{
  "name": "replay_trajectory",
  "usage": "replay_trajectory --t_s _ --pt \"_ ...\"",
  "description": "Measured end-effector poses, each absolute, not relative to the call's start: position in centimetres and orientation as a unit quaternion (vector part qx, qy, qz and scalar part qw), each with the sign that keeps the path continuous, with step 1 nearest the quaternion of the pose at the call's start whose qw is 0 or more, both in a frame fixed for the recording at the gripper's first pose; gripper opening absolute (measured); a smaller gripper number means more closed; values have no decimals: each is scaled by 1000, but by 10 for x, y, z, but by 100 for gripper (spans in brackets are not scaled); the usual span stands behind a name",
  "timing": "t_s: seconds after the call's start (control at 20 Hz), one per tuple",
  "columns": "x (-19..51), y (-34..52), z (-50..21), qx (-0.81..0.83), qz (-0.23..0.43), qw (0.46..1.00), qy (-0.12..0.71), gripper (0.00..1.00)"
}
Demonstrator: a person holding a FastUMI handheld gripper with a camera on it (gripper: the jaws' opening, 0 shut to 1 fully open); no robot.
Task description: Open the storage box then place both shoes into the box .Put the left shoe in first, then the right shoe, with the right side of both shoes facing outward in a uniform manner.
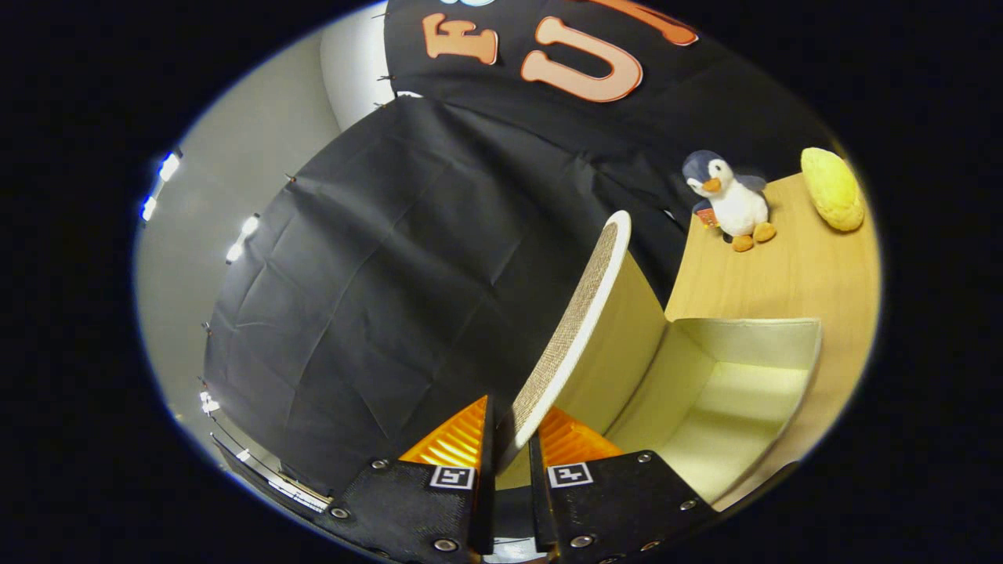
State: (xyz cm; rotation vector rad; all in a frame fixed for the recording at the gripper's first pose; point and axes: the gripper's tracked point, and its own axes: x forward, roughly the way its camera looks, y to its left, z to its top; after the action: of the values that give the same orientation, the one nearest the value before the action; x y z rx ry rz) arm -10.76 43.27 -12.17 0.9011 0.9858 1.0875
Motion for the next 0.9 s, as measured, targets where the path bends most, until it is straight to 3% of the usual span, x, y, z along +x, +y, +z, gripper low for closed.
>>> replay_trajectory --t_s 0.65,0.85,0.9 --pt "-114 548 -135 366 476 657 457 23" --pt "-116 572 -160 357 460 650 489 23" --pt "-121 576 -173 341 455 648 507 27"
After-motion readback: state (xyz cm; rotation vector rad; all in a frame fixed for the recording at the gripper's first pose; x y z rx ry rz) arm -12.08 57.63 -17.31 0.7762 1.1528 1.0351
